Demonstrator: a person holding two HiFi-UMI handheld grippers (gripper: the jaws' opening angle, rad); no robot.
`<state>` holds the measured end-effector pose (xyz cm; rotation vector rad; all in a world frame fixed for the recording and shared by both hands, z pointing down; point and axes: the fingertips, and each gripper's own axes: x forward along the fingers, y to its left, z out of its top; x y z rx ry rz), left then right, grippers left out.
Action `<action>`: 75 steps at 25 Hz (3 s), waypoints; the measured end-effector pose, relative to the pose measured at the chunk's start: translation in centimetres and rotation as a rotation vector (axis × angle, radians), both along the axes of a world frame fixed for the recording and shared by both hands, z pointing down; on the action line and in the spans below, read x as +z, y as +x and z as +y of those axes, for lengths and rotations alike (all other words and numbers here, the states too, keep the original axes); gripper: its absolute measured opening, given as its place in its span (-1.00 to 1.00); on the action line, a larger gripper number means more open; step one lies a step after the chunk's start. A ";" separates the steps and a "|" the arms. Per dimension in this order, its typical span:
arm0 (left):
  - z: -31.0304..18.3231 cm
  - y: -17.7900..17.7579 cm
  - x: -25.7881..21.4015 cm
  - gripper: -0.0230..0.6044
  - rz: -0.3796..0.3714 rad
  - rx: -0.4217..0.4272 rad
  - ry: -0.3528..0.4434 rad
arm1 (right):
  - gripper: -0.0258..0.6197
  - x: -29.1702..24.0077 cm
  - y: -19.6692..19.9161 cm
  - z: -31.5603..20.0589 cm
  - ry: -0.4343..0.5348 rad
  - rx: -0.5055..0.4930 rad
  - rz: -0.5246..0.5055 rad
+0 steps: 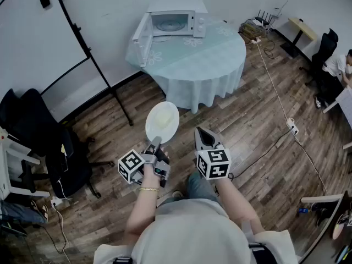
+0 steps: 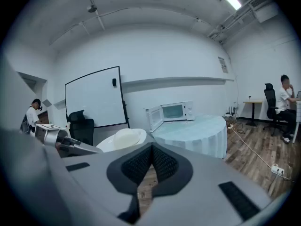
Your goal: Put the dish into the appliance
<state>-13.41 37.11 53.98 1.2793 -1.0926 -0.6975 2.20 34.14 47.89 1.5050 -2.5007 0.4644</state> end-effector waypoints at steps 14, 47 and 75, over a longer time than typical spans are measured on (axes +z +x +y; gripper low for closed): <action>0.4 0.1 -0.1 -0.82 0.004 0.006 0.000 | -0.91 -0.1 -0.4 1.0 0.007 -0.029 0.019; -23.2 -0.8 1.0 -0.82 0.000 -0.037 -0.061 | -0.91 -0.2 -3.0 -24.6 0.021 -0.155 0.029; -47.0 2.2 1.3 -0.81 -0.014 -0.083 -0.048 | -0.91 -0.4 -0.8 -45.8 0.055 -0.206 0.019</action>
